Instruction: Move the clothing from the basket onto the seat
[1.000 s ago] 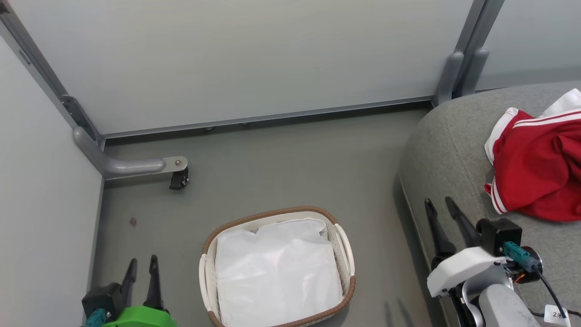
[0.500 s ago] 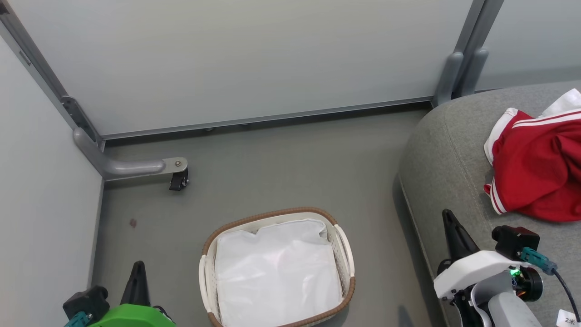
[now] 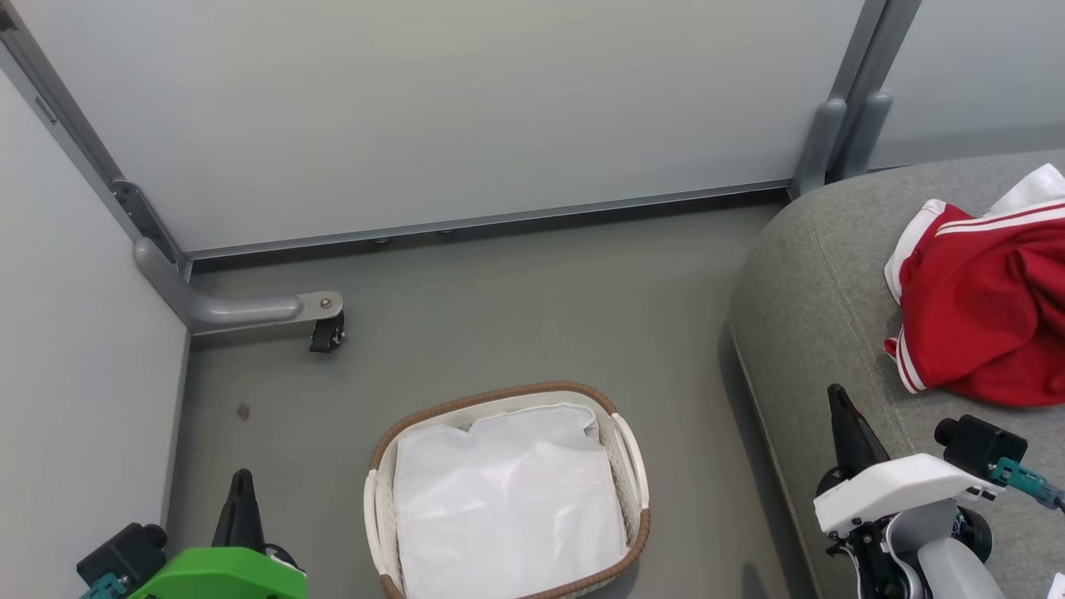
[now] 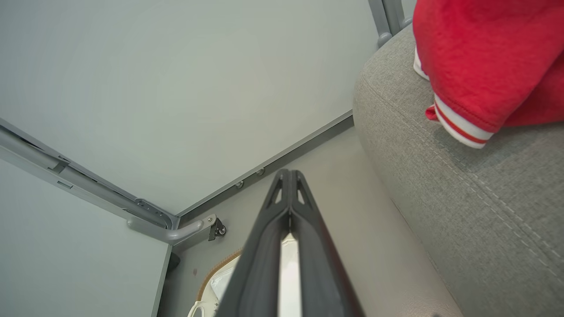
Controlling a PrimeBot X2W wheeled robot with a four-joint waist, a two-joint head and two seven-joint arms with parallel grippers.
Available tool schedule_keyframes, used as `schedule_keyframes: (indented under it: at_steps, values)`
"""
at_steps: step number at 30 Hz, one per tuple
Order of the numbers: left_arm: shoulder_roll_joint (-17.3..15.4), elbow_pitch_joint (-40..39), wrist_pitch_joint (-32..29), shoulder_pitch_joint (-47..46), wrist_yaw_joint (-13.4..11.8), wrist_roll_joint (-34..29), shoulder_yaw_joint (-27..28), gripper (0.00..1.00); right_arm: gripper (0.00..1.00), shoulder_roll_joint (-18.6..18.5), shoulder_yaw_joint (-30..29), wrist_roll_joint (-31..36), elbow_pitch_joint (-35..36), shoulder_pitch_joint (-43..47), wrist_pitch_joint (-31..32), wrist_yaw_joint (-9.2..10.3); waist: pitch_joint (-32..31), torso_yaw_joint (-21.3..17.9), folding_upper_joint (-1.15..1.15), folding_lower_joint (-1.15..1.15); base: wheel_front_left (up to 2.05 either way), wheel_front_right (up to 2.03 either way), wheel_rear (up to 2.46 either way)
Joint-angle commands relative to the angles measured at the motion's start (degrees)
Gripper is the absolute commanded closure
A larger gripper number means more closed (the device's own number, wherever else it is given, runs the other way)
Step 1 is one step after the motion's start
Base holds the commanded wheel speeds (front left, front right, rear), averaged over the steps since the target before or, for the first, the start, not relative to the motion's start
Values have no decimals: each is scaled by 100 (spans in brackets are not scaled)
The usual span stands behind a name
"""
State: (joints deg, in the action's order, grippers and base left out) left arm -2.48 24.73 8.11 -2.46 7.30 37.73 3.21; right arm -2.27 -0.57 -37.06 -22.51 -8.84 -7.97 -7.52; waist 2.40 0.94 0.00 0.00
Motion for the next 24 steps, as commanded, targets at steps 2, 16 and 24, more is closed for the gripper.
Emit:
schedule_keyframes:
  at_steps: [2,16,24]
  values:
    - [-31,-132,-75,-157,8,315,31,100,100,-32,-48,-313,137,-26,72,0,-6,-2,0,0,0,0,0]
    - [-37,-331,-359,-214,12,1369,96,100,100,-42,-164,-1380,291,38,358,1,-37,-16,0,0,0,0,0]
    - [-40,-441,-521,-252,14,1965,135,100,100,-47,-228,-1987,375,67,516,2,-57,-24,0,0,0,0,0]
